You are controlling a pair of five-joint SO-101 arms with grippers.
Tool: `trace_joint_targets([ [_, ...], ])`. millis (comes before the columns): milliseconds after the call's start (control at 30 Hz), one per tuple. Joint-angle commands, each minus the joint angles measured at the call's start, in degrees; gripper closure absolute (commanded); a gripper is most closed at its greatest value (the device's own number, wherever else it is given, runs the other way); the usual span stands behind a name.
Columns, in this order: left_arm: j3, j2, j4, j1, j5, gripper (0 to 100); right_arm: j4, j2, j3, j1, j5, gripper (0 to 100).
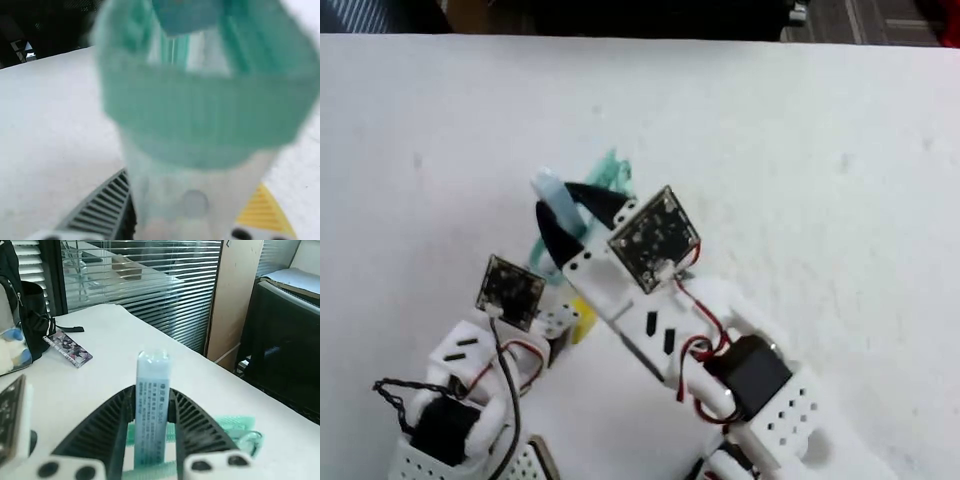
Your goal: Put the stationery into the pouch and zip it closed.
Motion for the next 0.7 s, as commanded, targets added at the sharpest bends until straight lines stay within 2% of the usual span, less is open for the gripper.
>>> trace_joint_targets([
  [0, -0.70, 1.01, -0.26, 0.22, -0.09, 74, -1.54, -0.66, 0.44, -0.57, 0.00, 97.0],
  [233, -0.70, 1.01, -0.26, 0.22, -0.09, 74, -1.01, -0.84, 1.05, -0.48, -0.09, 75.8],
  [333, -0.70, 1.01, -0.26, 0.22, -0.09, 74, -0.66, -1.36, -0.35, -0.48, 0.00, 77.1],
  [667, -0.70, 1.01, -0.26, 0.31, -0.09, 74, 11.74, -0.92, -11.78, -0.48, 0.09, 77.7],
])
